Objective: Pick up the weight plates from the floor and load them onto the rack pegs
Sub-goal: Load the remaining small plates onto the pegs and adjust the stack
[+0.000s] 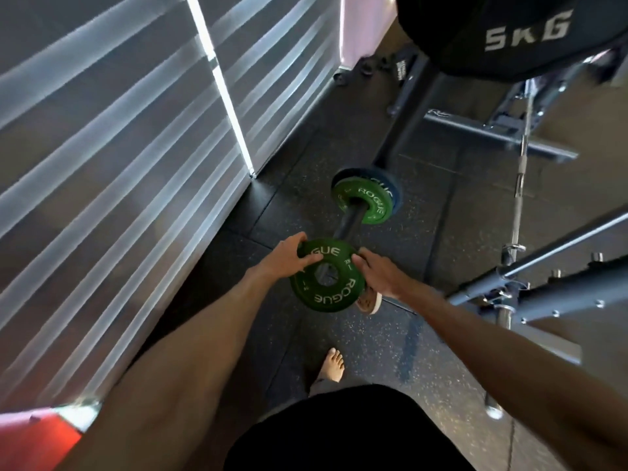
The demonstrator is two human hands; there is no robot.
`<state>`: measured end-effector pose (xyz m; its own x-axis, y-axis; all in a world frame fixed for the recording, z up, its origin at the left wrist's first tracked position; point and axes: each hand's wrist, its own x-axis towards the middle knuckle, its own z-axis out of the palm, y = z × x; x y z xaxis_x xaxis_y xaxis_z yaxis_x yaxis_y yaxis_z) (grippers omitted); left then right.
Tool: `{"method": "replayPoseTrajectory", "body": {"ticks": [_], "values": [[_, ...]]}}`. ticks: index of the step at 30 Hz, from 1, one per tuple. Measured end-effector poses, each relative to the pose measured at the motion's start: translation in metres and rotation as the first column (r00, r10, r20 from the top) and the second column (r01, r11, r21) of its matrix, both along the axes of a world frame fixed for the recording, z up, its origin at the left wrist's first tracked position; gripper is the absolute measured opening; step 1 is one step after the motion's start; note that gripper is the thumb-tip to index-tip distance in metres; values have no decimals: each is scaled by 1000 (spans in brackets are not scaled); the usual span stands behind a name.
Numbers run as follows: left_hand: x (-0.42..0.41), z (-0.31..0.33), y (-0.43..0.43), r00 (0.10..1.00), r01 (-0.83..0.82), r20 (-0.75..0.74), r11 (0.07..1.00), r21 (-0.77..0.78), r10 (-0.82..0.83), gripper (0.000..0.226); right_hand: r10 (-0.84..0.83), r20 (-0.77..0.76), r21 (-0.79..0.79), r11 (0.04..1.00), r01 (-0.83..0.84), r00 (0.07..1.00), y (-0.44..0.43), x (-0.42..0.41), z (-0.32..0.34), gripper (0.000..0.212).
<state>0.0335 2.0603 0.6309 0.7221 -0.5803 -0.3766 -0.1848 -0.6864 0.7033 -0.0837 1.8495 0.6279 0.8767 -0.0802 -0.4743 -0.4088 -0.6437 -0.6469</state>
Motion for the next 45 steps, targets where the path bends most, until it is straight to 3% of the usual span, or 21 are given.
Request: {"method": "replayPoseTrajectory", "body": {"ticks": [7, 12, 15, 18, 22, 28, 33, 39, 41, 43, 45], "values": [[40, 3, -25, 992, 114, 48, 993, 6, -114, 34, -120, 44, -40, 992, 122, 992, -10, 20, -1, 33], [56, 5, -37, 952, 256, 166, 966, 34, -258, 30, -154, 82, -125, 979, 163, 985, -11, 20, -5, 31], [57, -2, -36, 870, 398, 284, 914, 80, -404, 28, -138, 115, -192, 969, 158, 984, -10, 15, -14, 26], [61, -6, -37, 717, 493, 464, 849, 190, -520, 32, -129, 144, -264, 950, 164, 981, -8, 13, -16, 20], [72, -10, -48, 561, 463, 612, 824, 326, -557, 47, -163, 172, -374, 901, 218, 971, -12, 18, -14, 18], [92, 2, -87, 454, 377, 723, 847, 374, -521, 49, -409, 136, -437, 793, 425, 902, -18, 49, -9, 32], [103, 0, -118, 502, 273, 708, 868, 415, -497, 55, -582, 85, -423, 714, 558, 809, -37, 70, -10, 47], [112, -3, -132, 535, 240, 735, 909, 341, -417, 65, -595, 80, -391, 719, 575, 800, -43, 78, -10, 28], [111, -5, -124, 629, 247, 693, 936, 253, -353, 69, -567, 79, -397, 736, 548, 820, -38, 74, -15, 14], [106, -10, -109, 758, 178, 606, 970, 164, -241, 68, -521, 68, -414, 761, 499, 851, -26, 63, -22, 32], [101, -19, -91, 873, 60, 462, 975, 214, -155, 62, -455, 8, -462, 788, 407, 890, -9, 48, -30, 44]]}}
